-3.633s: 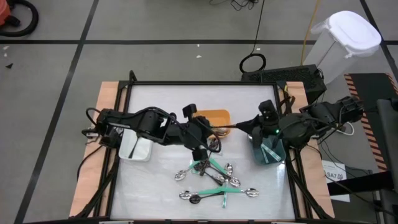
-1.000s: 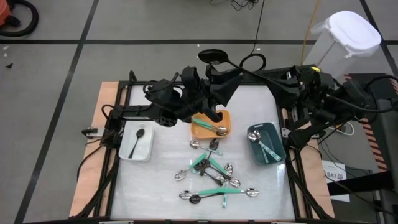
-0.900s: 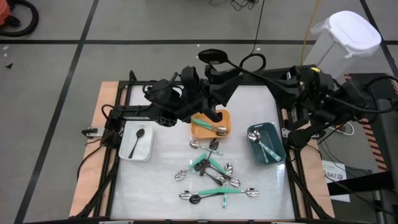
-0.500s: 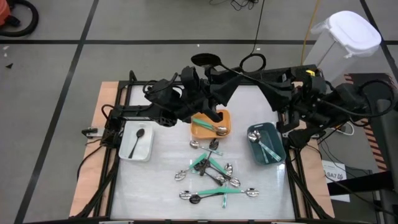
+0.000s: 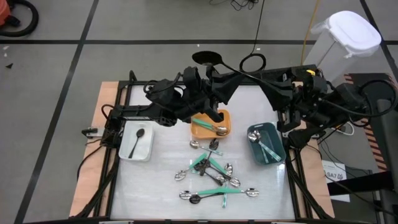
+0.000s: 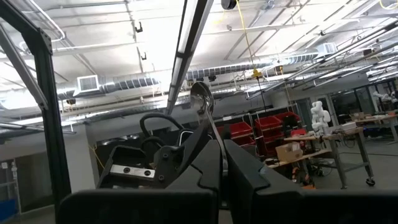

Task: Sort silverware by color (type)
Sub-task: Put the black spoon into the white bin

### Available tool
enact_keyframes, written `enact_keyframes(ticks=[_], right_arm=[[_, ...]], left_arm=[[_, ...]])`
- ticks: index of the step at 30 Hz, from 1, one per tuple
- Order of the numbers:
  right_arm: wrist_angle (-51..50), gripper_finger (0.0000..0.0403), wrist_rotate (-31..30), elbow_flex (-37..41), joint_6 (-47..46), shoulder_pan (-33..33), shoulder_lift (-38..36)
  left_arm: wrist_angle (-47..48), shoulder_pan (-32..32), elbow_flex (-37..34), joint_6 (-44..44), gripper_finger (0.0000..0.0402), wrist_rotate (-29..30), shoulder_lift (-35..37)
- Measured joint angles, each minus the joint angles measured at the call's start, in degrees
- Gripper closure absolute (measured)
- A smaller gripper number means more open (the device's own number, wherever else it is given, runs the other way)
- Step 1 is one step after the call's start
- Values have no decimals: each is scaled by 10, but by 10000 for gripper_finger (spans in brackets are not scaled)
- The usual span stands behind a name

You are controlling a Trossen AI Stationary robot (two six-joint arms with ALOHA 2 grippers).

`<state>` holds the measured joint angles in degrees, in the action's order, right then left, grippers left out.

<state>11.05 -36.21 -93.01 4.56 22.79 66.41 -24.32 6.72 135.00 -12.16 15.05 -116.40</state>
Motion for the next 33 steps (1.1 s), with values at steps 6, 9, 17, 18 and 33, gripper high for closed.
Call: enact_keyframes(ticks=[6,9,17,18,33], right_arm=[[6,400,-1,0,7,0,0],[6,400,-2,0,8,0,0],[6,400,-2,0,9,0,0],[6,400,-2,0,10,0,0],[3,400,-2,0,7,-11,0]], left_arm=[[2,0,0,0,332,4,0],[1,0,0,0,332,4,0],[1,0,0,0,332,-3,0],[1,0,0,0,332,-3,0],[1,-6,0,-1,332,-5,0]])
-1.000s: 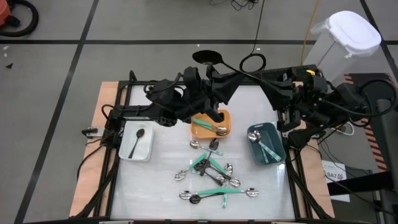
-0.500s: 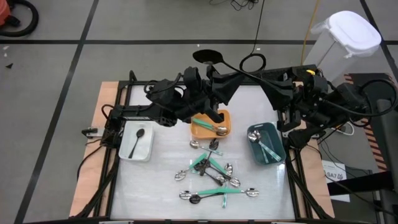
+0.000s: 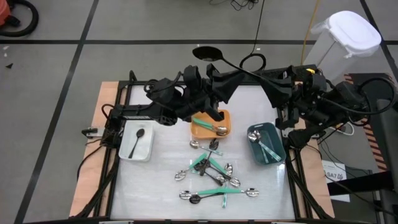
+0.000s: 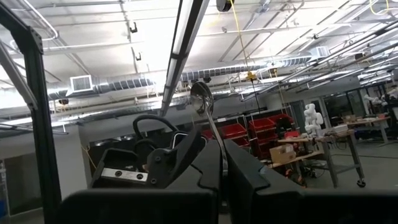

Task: Sort silverware by color (type)
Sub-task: Put the black spoon into the white bin

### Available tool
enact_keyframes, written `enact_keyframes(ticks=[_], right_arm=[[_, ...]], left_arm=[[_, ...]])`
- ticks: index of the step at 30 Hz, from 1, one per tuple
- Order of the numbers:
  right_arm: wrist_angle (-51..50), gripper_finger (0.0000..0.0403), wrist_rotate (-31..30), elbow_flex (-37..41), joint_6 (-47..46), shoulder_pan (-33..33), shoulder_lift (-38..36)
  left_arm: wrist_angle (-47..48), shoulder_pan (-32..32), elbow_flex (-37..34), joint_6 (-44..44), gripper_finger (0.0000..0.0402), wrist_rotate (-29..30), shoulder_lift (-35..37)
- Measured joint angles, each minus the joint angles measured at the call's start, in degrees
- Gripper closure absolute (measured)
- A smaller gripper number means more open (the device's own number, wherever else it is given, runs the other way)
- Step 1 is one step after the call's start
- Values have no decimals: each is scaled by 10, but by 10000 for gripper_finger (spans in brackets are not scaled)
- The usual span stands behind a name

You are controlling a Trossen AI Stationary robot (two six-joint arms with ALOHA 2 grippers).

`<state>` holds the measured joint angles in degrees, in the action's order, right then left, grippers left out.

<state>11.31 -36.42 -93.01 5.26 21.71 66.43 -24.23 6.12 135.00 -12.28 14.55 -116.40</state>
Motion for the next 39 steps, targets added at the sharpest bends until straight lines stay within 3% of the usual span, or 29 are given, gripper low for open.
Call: enact_keyframes(ticks=[12,19,25,32,39], right_arm=[[-4,400,-1,0,1,0,0],[-4,400,-1,0,1,0,0],[-4,396,1,0,1,0,0],[-4,364,-2,0,-2,0,0],[-27,318,-42,0,-16,1,0]], left_arm=[[0,-10,0,-5,333,-1,0],[0,-11,0,-7,391,-2,0],[1,-11,0,-16,399,-2,0],[2,-11,0,-39,401,-1,0],[7,-14,0,-42,401,-1,0]])
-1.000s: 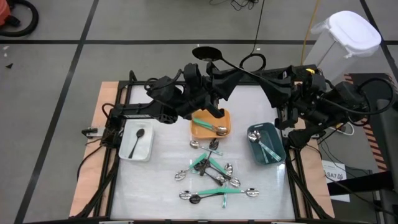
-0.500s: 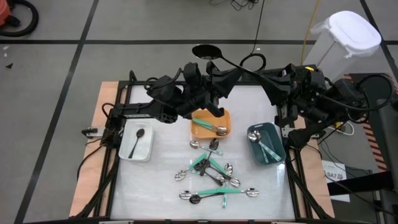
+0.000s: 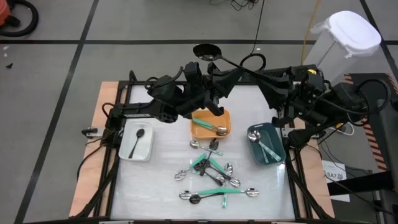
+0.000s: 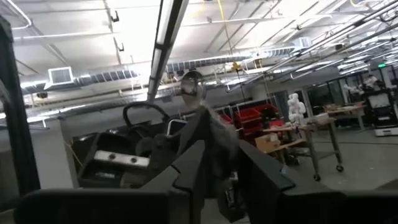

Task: Sort silverware by color (type)
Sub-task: Put the black spoon into the white bin

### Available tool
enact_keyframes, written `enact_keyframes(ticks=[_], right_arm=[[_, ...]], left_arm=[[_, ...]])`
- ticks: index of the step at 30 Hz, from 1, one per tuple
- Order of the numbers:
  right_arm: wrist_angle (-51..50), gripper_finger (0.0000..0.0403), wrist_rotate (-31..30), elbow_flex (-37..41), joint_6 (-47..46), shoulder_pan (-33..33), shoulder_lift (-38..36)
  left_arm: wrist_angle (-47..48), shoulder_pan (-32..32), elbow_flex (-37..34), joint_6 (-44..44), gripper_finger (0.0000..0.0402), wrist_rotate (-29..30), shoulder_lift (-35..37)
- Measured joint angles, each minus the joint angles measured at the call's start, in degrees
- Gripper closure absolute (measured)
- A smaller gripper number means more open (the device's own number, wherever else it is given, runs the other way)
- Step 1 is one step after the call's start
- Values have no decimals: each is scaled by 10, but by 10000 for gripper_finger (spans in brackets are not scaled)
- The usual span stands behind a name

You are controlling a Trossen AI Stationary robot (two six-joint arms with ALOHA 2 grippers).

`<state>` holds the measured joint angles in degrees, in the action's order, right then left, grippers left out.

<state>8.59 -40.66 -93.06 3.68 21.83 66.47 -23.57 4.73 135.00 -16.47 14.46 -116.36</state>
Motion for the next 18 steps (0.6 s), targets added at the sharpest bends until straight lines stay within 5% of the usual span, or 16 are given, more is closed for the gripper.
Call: enact_keyframes(ticks=[9,18], right_arm=[[-50,260,-3,0,-51,3,-2],[-229,230,-30,0,-181,9,-22]], left_arm=[[28,-18,0,-2,401,0,0],[180,-29,0,-4,402,-8,52]])
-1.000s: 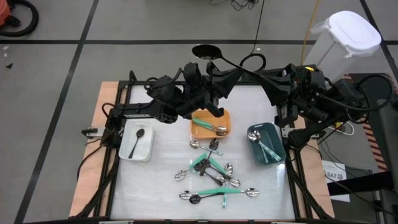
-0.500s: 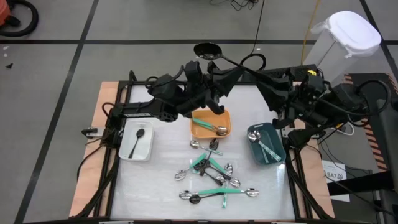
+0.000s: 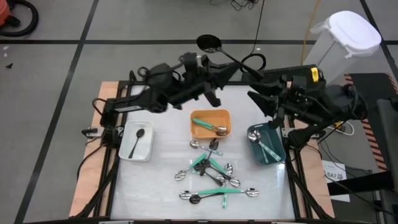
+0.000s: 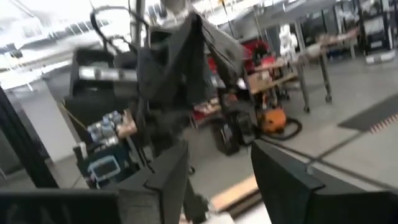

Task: Sort silverware by color (type)
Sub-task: Put the black spoon into the white bin

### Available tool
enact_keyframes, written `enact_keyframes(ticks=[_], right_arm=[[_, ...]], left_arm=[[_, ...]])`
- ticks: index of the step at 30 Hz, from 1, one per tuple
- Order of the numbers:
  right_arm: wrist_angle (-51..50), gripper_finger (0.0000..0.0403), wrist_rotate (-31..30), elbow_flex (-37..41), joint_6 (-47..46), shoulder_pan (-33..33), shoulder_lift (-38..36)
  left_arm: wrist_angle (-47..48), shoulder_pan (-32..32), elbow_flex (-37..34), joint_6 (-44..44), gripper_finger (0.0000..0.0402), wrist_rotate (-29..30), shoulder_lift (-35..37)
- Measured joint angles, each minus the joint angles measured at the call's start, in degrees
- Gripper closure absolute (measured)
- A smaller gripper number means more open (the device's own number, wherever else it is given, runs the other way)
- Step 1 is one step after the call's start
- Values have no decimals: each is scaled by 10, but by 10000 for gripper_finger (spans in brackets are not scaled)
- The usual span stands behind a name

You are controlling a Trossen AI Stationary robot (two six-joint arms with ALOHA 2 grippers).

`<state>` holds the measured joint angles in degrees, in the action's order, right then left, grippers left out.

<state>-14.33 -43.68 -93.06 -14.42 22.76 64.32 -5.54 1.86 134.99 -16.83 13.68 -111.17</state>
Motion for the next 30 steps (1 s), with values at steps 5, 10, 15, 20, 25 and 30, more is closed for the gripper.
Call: enact_keyframes(ticks=[5,10,15,20,25,30], right_arm=[[-90,230,2,0,-56,7,-13],[-147,229,2,0,-73,18,-22],[-177,229,2,0,-75,26,-25],[-193,229,3,0,-74,33,-30],[-202,229,3,0,-74,37,-34],[-212,229,7,0,-74,37,-35]], left_arm=[[170,0,0,-20,402,-2,44],[315,10,0,-38,402,10,85],[459,25,0,-56,402,52,115],[577,48,0,-73,402,74,137],[738,72,1,-118,402,89,149],[899,97,0,-176,402,100,150]])
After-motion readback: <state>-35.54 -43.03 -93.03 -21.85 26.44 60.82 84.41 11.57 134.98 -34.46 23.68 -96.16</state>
